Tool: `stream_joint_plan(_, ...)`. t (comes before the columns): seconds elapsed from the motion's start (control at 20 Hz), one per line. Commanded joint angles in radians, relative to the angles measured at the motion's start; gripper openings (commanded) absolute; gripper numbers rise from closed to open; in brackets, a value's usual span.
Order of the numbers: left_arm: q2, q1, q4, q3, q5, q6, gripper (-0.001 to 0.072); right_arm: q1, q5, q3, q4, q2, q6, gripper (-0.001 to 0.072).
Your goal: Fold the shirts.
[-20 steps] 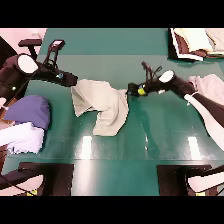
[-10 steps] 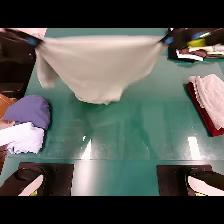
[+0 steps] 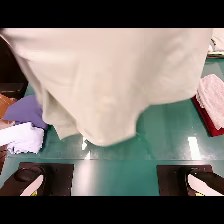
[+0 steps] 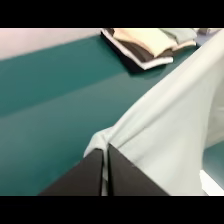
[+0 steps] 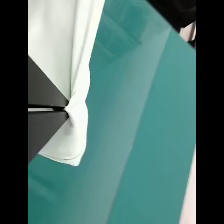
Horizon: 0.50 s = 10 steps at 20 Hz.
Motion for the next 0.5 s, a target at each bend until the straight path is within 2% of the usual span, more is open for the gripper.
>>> stream_joint_plan(0.0,-0.107,0.0,-0.001,-0.08,-0.166,-0.009,0.0028,0.009,0.109,0.023,-0.005,-0.136,0.019,0.0012)
stream_joint_plan(0.15,-0.172,0.0,0.0,-0.313,-0.166,0.003,0.0029,0.086,0.234,-0.018,-0.006,-0.299,0.014,0.0012)
stream_joint_plan(0.3,-0.179,-0.005,0.001,-0.606,-0.127,0.028,0.0029,0.145,0.208,-0.182,-0.007,-0.36,0.0,0.0012)
stream_joint_plan(0.45,-0.179,-0.07,-0.001,-0.824,-0.111,0.055,0.0029,0.177,0.156,-0.34,-0.005,-0.351,0.0,0.0012)
